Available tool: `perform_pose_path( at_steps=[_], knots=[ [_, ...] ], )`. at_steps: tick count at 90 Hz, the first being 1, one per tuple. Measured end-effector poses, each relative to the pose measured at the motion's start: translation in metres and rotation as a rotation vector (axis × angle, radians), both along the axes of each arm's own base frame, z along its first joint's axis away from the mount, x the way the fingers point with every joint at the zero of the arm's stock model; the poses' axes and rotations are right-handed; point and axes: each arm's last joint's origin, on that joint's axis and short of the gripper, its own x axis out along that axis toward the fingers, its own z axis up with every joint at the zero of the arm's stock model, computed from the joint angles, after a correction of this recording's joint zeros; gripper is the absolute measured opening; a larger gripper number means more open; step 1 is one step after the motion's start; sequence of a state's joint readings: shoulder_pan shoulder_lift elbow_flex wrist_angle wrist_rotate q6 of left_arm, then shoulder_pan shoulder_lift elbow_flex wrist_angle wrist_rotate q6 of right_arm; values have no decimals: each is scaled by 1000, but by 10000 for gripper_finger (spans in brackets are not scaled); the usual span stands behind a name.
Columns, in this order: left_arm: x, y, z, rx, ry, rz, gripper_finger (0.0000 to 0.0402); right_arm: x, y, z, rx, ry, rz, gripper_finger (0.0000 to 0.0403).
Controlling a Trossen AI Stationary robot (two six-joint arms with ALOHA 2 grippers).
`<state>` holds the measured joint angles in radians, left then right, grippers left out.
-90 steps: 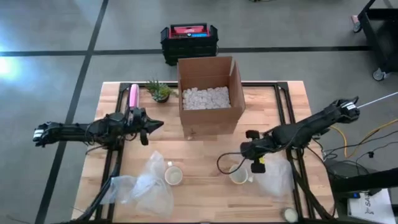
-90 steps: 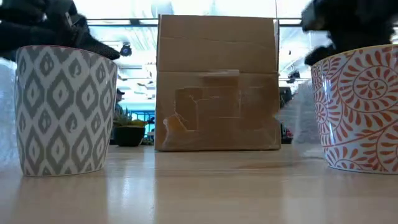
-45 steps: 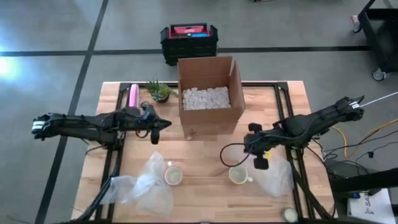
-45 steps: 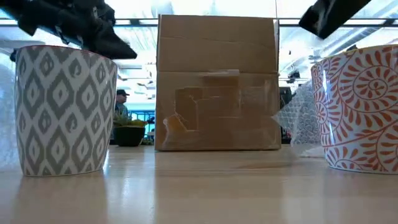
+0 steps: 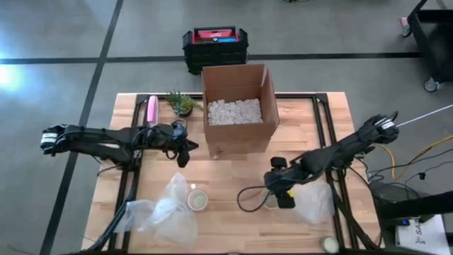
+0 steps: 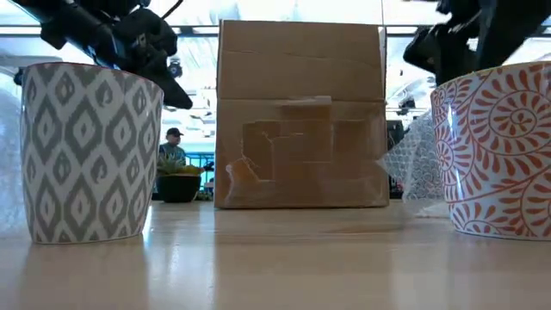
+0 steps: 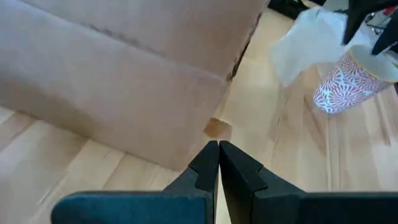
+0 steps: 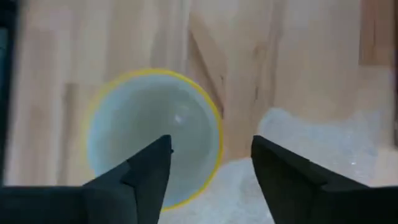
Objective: Wrap mug
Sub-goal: Move the orange mug to the top right of the table
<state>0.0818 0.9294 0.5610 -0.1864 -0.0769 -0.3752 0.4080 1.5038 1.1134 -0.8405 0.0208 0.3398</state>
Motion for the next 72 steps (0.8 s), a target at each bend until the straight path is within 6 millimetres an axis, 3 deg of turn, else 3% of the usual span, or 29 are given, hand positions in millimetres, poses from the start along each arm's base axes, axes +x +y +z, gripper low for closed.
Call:
perform_pose_path(
  at_steps=[16,27,34,39,46,54,72],
  knots=[
    [-1,0,0,-2,-1,-4,0,23,10,-19,-61,96,61,170],
    [0,0,1,-2,-10,-4,0,33,14,-27,-81,129,92,94],
    [-1,0,2,-1,-12,-4,0,36,15,-23,-85,128,118,31],
    [-1,0,2,-1,-16,-4,0,36,16,-18,-82,122,128,13],
    [-1,0,2,-1,-15,-4,0,37,16,-3,-69,81,128,17],
    [-1,0,2,-1,-16,-4,0,30,13,28,-48,23,127,10],
    [-1,0,2,-1,-15,-4,0,-9,-14,92,-46,-93,6,4]
  ],
)
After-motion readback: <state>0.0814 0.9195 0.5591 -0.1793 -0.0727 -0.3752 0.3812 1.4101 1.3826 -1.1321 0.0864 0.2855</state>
